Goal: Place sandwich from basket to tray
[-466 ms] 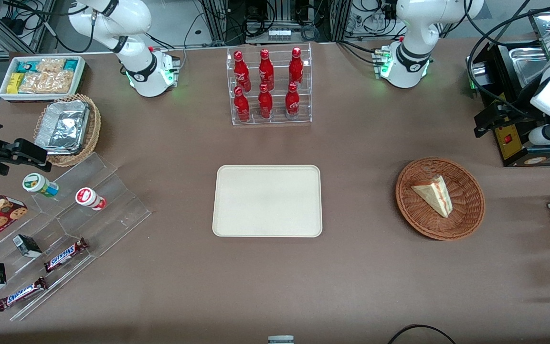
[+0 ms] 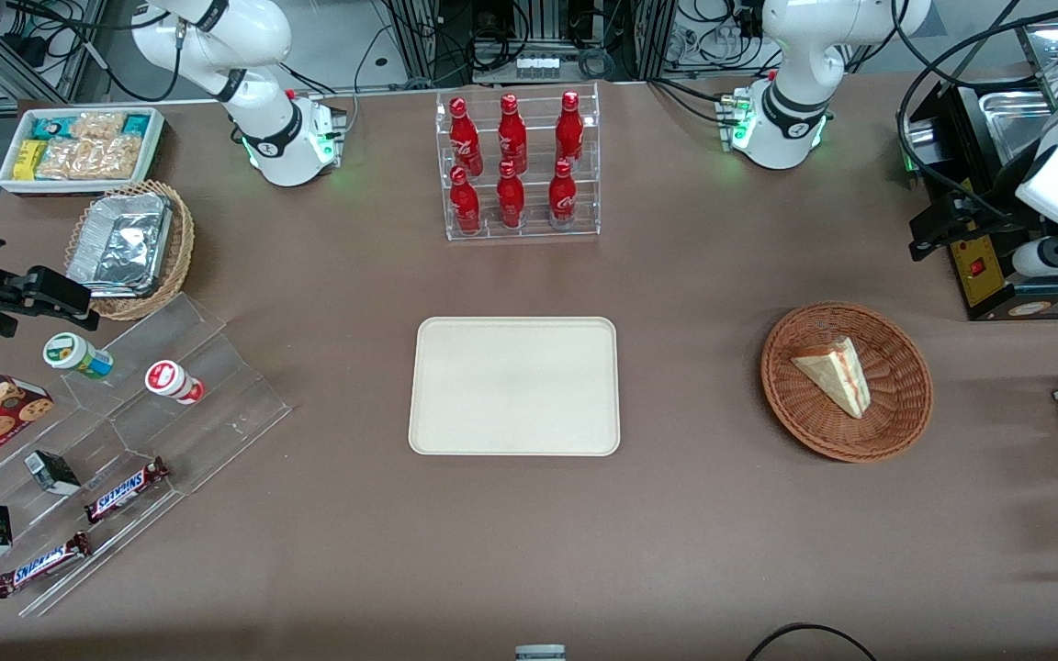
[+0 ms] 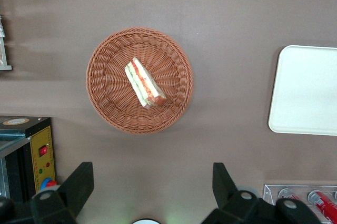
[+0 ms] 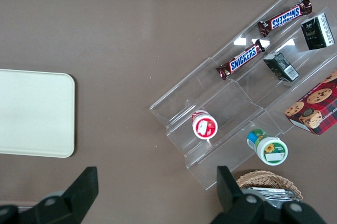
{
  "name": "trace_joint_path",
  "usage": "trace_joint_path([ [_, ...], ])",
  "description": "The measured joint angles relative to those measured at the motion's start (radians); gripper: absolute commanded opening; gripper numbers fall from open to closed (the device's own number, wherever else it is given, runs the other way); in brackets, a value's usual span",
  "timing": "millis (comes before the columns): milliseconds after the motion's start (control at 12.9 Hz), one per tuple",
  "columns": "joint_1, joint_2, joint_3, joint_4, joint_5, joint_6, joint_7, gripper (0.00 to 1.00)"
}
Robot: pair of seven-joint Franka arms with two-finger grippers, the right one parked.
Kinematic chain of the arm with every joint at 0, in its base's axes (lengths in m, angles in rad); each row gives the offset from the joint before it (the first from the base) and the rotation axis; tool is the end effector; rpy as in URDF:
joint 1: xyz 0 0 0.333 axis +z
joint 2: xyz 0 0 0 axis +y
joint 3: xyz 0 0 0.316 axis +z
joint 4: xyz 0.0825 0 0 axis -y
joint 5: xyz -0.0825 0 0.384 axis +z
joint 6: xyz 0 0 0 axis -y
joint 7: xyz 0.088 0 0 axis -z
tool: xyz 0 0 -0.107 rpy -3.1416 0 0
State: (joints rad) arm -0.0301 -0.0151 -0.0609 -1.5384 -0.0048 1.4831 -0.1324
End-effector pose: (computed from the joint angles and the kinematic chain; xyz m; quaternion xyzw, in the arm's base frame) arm 0.5387 -0.0500 0.6404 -0.9996 -0.0205 0.0202 0.0003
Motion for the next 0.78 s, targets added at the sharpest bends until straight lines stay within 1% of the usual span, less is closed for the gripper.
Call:
trace_joint_path([
  [544, 0.000, 0.011, 0.000, -0.012, 0.002, 0.013, 0.012, 1.00],
  [777, 0.013, 0.028, 0.001, -0.097, 0.016, 0.118, 0.013, 1.00],
])
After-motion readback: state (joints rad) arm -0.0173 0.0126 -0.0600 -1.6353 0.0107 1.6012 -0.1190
